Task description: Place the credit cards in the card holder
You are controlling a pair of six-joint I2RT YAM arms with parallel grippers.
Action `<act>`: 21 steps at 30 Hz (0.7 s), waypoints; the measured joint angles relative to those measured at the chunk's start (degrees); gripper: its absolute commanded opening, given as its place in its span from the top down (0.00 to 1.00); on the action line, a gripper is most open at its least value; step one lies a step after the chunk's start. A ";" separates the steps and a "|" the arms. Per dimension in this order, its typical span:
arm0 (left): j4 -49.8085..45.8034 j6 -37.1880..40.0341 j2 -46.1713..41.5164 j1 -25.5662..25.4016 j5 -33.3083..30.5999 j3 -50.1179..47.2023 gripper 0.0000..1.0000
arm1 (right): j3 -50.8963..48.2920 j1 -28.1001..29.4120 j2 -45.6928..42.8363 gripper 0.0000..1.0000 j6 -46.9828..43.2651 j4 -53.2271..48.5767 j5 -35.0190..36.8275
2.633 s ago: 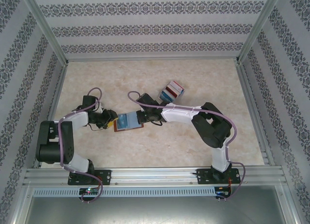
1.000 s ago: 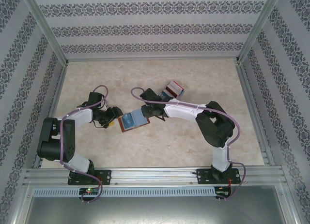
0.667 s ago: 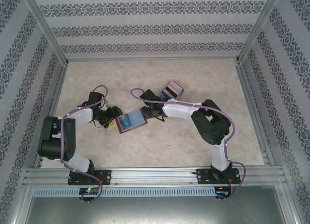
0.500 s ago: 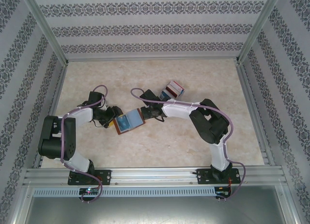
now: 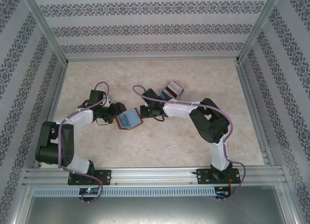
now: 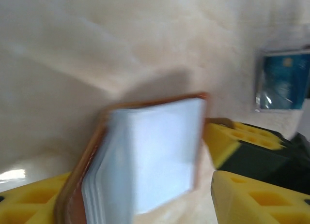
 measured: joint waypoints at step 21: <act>4.70 -4.44 6.97 -5.81 -3.04 2.25 0.32 | -6.08 0.24 -1.05 0.77 3.06 8.81 -6.40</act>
